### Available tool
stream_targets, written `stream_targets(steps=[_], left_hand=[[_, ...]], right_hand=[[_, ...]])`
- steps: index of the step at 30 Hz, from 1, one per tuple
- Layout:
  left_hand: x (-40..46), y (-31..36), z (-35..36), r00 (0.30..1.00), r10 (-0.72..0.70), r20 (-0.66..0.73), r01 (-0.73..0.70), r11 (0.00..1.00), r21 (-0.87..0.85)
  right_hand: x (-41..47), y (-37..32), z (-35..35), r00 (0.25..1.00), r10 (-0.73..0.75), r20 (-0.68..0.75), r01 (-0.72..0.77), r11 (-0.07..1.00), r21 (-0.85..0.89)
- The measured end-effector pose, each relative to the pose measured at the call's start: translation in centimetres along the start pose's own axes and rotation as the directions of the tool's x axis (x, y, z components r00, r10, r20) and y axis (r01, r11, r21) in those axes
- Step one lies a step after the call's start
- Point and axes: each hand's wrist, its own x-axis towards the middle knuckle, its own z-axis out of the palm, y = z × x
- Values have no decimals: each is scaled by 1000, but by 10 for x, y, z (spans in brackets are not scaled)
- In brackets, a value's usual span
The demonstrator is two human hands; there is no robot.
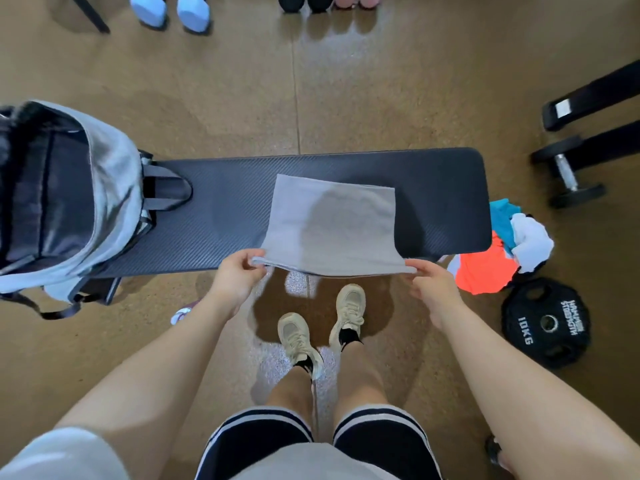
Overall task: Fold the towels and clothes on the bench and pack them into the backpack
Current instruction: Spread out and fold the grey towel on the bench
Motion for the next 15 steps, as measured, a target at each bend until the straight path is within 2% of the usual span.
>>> stream_targets(steps=[4, 8, 10, 13, 15], left_hand=[[16, 19, -1, 991, 118, -63, -104, 975, 195], [46, 37, 8, 968, 239, -75, -205, 928, 310], [60, 49, 17, 962, 247, -114, -206, 936, 284], [89, 62, 30, 970, 188, -152, -162, 972, 170], [115, 65, 37, 970, 192, -149, -164, 969, 182]], right_hand=[[18, -8, 2, 994, -103, -28, 102, 994, -36], [57, -18, 8, 986, -143, -91, 136, 988, -73], [76, -25, 10, 982, -169, -84, 162, 983, -86], [108, -37, 14, 978, -200, -61, 191, 973, -128], [132, -42, 18, 976, -212, -56, 201, 967, -159]])
